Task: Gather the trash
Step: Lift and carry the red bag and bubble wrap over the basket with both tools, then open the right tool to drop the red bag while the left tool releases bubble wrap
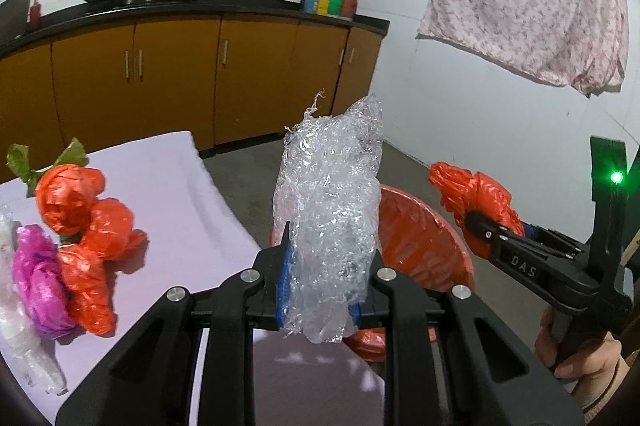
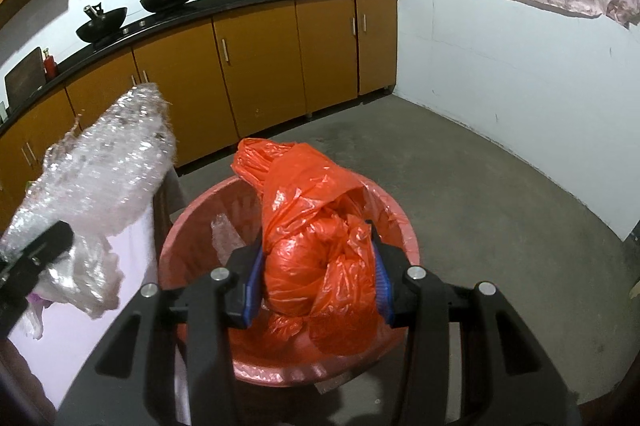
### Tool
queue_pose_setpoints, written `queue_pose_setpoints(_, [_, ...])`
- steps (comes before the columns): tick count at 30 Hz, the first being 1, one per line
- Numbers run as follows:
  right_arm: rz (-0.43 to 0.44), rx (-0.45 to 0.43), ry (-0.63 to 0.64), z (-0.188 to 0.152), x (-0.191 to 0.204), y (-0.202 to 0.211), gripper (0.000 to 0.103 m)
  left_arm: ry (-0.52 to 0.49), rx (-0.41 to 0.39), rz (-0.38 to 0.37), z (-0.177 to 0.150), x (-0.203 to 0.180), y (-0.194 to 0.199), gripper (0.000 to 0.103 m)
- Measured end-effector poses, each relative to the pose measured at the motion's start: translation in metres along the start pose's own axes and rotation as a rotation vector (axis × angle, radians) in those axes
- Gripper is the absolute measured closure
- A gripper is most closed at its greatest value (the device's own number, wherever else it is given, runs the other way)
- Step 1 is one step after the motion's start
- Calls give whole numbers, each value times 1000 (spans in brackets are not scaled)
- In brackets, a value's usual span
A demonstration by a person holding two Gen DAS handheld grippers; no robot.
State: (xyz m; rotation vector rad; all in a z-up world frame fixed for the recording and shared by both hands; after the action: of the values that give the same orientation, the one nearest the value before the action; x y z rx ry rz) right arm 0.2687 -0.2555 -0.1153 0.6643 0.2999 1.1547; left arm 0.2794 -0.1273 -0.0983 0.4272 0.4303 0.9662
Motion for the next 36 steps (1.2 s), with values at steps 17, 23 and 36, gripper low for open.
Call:
queue_pose_setpoints(17, [10,8,-56,8,-10,-26,56,-35,69,-33,-9,-14,-38,81])
queue_pose_setpoints(23, [26,7,-77,9,-15,-33,47,-35,92,-30,-14,-16,-50,69])
queue_pose_setpoints(36, [11,17,-96,4,-30,-38,41,-31,116,-25,-22,-15,-58,56])
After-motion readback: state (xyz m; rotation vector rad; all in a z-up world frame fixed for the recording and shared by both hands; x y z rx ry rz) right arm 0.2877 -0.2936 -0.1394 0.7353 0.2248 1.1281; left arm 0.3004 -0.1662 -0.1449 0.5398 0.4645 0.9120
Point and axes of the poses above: each gripper's, at about its wrist camera, not at the fingertips, and y roughly against the way its jaws point, x to its left, z to its top, the point moved 10 cm from there along -y, roughly the way its jaws point, and after that the axes turned 2 degrees about -y, right-handed, at the moved point
